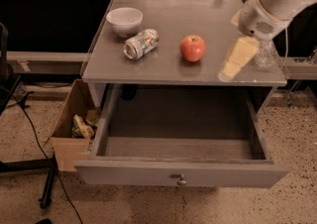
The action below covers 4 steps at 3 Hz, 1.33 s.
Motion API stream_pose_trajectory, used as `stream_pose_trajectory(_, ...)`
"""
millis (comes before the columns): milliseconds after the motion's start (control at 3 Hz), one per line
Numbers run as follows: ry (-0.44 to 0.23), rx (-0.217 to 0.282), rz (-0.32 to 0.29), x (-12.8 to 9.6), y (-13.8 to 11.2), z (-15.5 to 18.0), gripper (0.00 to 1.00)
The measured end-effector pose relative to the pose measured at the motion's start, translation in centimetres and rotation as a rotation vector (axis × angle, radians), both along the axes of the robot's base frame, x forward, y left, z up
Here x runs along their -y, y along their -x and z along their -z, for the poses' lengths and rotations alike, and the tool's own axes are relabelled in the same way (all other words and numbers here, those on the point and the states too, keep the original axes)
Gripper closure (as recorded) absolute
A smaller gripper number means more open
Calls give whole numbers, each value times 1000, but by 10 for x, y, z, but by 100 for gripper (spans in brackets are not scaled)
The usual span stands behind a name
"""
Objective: Place apple into top drawer
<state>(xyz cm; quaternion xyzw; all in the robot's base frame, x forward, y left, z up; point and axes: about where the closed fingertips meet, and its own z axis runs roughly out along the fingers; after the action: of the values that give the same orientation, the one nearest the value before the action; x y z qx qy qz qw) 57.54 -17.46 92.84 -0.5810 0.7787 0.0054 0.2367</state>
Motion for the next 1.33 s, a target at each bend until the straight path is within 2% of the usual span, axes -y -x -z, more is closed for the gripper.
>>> stream_pose_trajectory(333, -92, 1, 5, -17, -35, 10, 0)
stream_pose_trajectory(667, -174, -7, 13, -31, -57, 17, 0)
stream_pose_trajectory(1000, -257, 6, 29, -40, -70, 23, 0)
stream_pose_trajectory(1333, -322, 52, 31, -50, -84, 26, 0)
